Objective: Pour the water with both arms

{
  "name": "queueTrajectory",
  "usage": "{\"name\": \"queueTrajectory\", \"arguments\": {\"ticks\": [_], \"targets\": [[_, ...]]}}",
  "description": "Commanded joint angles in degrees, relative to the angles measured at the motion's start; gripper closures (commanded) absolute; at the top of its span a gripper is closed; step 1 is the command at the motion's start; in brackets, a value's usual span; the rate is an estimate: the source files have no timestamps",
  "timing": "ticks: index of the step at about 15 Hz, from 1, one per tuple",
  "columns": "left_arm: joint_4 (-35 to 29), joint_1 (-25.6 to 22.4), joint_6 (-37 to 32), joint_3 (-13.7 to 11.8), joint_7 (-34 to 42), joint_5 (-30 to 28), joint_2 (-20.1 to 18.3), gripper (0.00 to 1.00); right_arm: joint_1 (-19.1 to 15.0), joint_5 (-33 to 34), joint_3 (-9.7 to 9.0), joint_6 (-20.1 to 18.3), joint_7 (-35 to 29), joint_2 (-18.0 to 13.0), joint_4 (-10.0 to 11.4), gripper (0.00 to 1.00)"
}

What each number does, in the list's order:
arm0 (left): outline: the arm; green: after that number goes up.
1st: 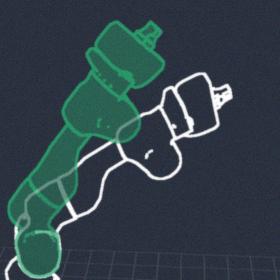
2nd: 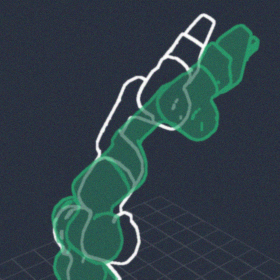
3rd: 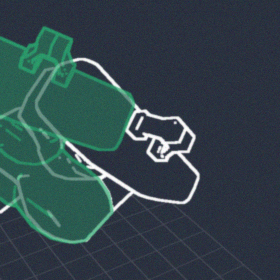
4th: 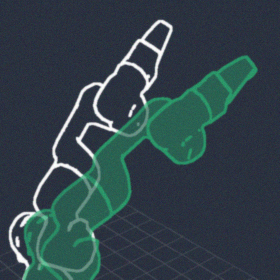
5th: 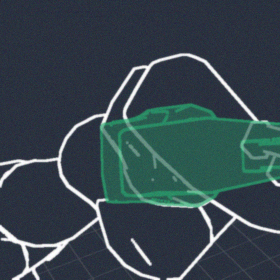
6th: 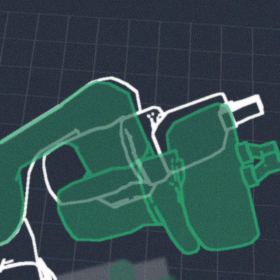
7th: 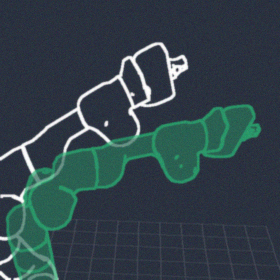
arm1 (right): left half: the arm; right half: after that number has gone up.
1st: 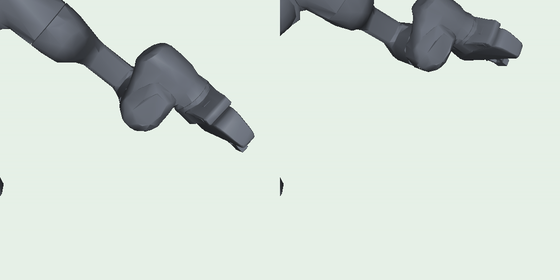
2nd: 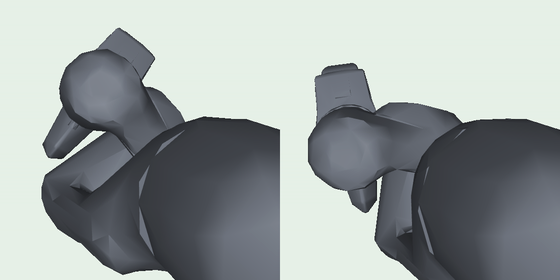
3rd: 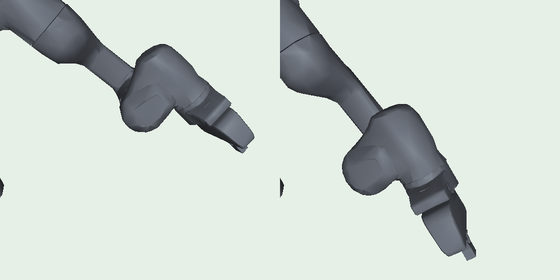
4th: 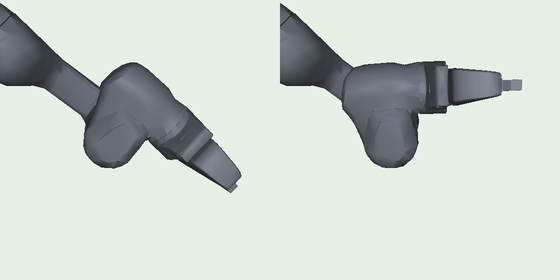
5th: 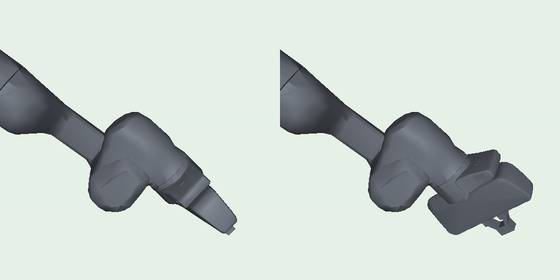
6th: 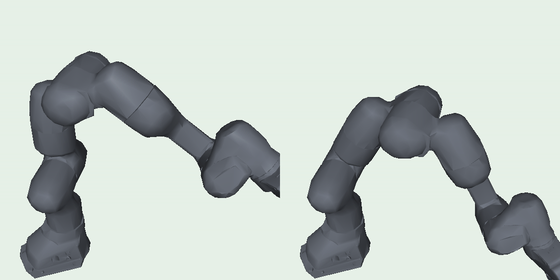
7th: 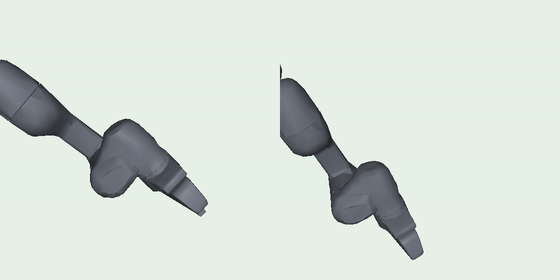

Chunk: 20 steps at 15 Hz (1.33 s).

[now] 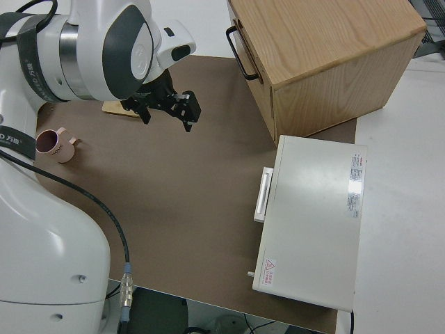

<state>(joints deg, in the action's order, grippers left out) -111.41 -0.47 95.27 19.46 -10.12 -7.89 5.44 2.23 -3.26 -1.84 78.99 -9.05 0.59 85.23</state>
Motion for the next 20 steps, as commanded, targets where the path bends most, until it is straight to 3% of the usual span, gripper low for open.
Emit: {"name": "queueTrajectory", "arguments": {"ticks": [1,10,16,18,20], "targets": [[2.3,0.0,-2.7,0.1,-1.2,1.5,0.4,1.0,-0.6,-0.4,-0.35,0.5,1.1,-1.0,1.1,0.015],[5.7,0.5,-9.9,0.2,-2.5,1.5,1.0,1.0,-0.7,-0.4,-0.35,0.4,1.1,-1.0,1.1,0.015],[6.3,0.6,-10.1,0.2,-2.7,1.4,1.8,1.0,-0.6,-0.4,-0.35,0.5,1.1,-1.0,1.1,0.015],[6.3,0.6,-9.6,0.1,-2.9,2.2,4.4,1.0,-0.7,-0.4,-0.35,0.4,1.1,-1.0,1.1,0.015],[6.6,0.8,-9.8,0.5,-4.8,3.5,4.7,1.0,-0.7,-0.4,-0.35,0.5,1.1,-1.0,1.1,0.015]]}}
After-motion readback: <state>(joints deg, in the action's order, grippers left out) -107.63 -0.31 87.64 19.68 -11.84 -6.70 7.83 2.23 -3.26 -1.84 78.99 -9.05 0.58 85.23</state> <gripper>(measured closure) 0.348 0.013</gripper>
